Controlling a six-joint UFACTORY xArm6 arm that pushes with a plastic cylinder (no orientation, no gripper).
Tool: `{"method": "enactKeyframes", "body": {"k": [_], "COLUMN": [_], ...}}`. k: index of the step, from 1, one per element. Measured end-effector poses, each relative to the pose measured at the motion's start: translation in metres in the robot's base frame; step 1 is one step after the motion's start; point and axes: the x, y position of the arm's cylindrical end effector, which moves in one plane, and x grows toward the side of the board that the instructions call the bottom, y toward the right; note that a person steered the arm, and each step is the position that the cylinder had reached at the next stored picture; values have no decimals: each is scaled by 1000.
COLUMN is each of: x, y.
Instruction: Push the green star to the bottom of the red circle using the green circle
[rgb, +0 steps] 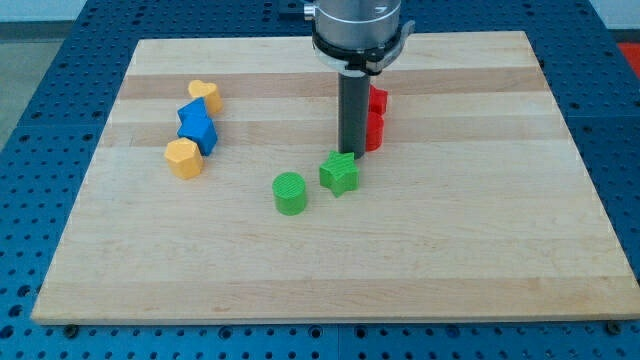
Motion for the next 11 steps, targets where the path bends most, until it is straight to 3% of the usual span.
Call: {"method": "enactKeyframes", "body": {"k": [3, 6, 9, 11], "x": [30, 115, 123, 106], "y": [32, -2, -112, -114]}}
